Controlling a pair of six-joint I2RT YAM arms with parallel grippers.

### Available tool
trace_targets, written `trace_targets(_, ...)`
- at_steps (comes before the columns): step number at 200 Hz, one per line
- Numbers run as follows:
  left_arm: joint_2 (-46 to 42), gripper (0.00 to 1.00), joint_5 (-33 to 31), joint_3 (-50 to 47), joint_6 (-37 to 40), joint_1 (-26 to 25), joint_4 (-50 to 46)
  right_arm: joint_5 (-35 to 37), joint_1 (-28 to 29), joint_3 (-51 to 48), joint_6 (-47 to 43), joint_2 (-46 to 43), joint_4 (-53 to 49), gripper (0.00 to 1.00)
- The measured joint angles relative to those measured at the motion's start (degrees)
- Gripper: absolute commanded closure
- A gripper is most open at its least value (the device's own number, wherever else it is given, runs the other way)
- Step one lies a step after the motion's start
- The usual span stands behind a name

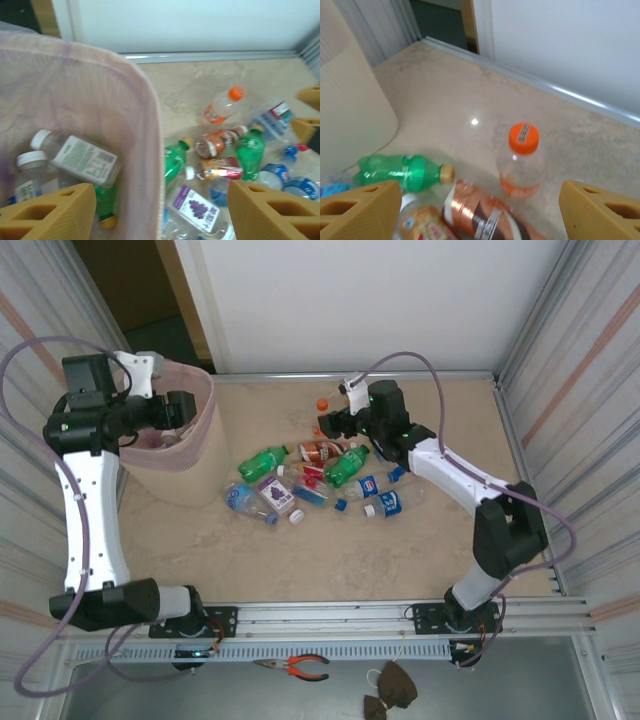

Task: Put the plastic bottles in the bin

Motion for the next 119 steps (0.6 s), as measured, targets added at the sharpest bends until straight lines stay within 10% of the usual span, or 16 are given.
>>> trace_targets(119, -4.50, 0.29, 9.03, -4.17, -5.53, 0.00, 4.50, -1.31, -2.23, 7.98, -1.18, 24.81, 18.99, 0.13)
